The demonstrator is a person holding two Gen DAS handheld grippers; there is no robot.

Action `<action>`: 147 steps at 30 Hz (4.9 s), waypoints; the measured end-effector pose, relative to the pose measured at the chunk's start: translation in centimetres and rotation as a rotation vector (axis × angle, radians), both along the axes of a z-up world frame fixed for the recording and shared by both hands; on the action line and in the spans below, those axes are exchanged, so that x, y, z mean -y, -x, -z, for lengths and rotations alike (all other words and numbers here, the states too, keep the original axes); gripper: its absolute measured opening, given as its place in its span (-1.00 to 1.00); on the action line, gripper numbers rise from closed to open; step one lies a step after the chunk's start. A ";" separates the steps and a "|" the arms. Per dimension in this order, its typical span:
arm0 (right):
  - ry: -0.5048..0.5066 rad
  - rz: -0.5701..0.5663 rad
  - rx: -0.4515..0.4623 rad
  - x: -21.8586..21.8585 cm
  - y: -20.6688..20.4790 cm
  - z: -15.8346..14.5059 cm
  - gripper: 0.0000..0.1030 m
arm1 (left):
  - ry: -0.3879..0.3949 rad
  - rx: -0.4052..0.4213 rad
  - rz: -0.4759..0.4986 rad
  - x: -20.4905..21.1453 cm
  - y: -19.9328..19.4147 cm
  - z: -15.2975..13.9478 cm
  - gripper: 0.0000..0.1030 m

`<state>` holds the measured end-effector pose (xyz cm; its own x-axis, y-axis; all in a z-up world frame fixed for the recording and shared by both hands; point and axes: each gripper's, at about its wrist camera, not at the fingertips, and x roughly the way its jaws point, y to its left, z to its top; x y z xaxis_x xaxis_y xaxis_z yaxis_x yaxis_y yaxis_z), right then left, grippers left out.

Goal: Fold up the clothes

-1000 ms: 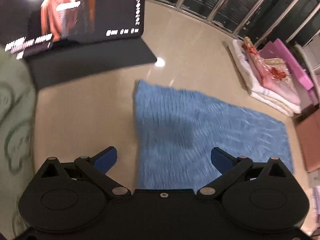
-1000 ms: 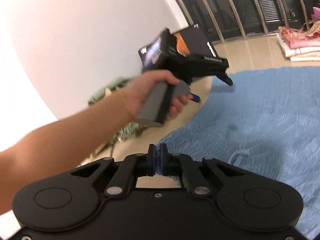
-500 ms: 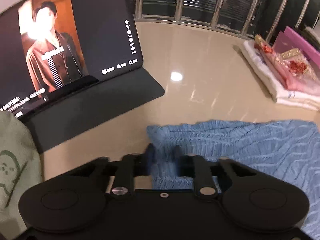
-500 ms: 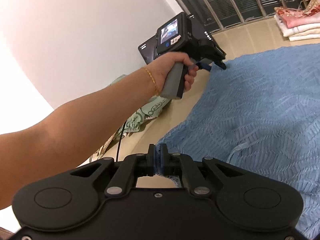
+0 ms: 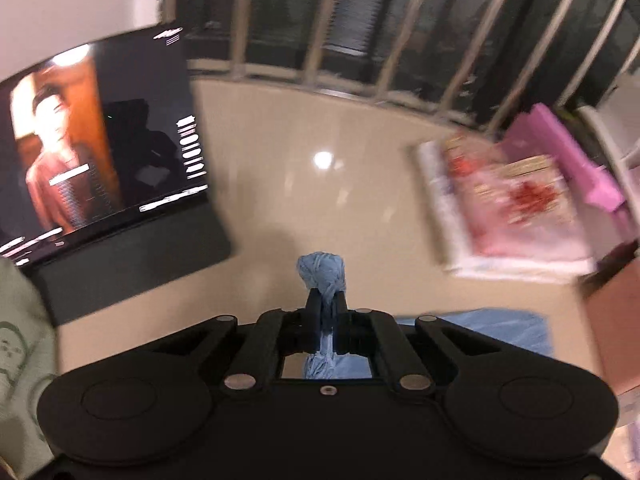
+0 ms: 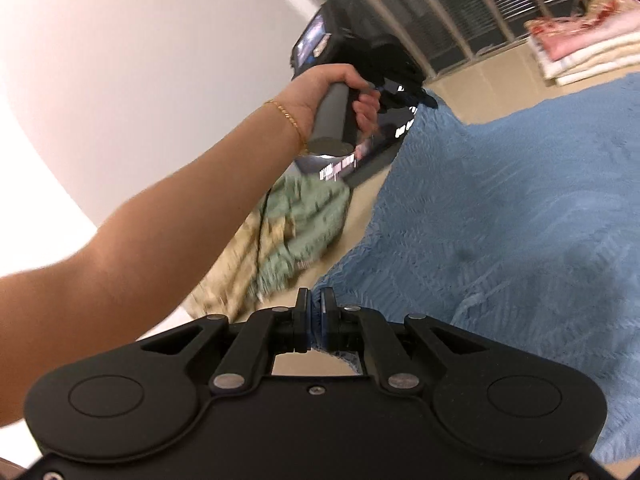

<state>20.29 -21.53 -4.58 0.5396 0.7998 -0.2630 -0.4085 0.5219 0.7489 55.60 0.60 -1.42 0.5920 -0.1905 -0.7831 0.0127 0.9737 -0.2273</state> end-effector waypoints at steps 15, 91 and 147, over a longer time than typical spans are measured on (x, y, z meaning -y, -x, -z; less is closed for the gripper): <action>-0.404 0.569 -0.236 16.7 7.1 10.8 -0.94 | 0.084 -0.164 -0.049 20.8 -1.4 4.2 -0.90; 0.451 0.350 -0.047 21.3 -7.8 1.3 0.03 | -0.300 0.063 1.081 15.1 31.4 9.3 0.12; 1.040 -0.483 0.590 4.8 9.4 3.6 -0.14 | -0.470 0.254 0.987 6.7 43.8 8.4 0.72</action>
